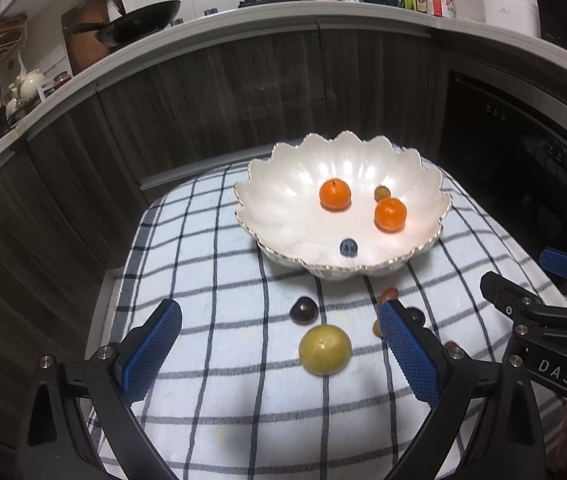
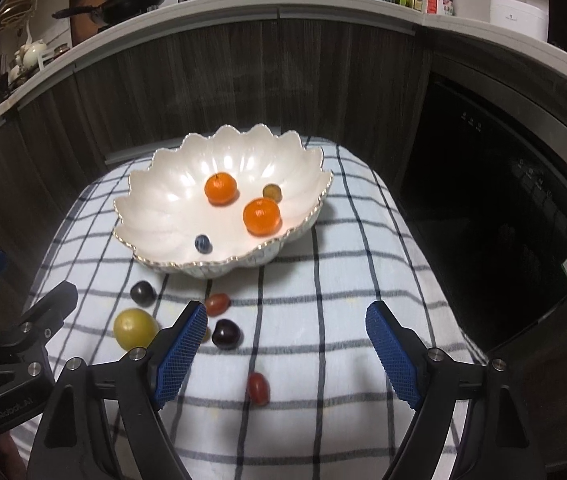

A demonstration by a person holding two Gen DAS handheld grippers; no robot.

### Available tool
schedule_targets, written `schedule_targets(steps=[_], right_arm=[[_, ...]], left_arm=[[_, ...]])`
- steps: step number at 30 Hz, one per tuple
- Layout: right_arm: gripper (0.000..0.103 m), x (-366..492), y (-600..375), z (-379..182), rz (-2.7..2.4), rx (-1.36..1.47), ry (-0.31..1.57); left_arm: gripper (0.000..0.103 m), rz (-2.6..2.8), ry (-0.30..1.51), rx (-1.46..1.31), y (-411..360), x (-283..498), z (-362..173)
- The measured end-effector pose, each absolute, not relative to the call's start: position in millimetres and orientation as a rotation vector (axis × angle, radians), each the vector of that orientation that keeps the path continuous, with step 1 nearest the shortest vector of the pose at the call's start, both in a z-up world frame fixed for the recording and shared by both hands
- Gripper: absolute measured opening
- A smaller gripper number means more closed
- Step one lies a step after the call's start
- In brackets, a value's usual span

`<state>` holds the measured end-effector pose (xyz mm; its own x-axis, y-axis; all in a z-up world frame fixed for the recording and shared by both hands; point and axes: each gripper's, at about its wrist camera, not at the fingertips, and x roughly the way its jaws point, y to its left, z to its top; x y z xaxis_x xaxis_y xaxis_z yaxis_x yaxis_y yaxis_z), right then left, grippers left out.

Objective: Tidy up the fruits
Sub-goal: 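Withdraw both grippers from the bowl back over the table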

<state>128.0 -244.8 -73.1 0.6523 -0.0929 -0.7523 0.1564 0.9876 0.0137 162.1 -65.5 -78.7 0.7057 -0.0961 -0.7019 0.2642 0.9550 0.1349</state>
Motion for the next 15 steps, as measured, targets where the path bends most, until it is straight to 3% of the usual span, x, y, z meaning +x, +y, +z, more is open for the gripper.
schedule_targets(steps=[15], right_arm=[[0.083, 120.7, -243.0, -101.6, -0.142, 0.075, 0.892]], left_arm=[[0.101, -0.244, 0.814, 0.253, -68.0, 164.6, -111.8]])
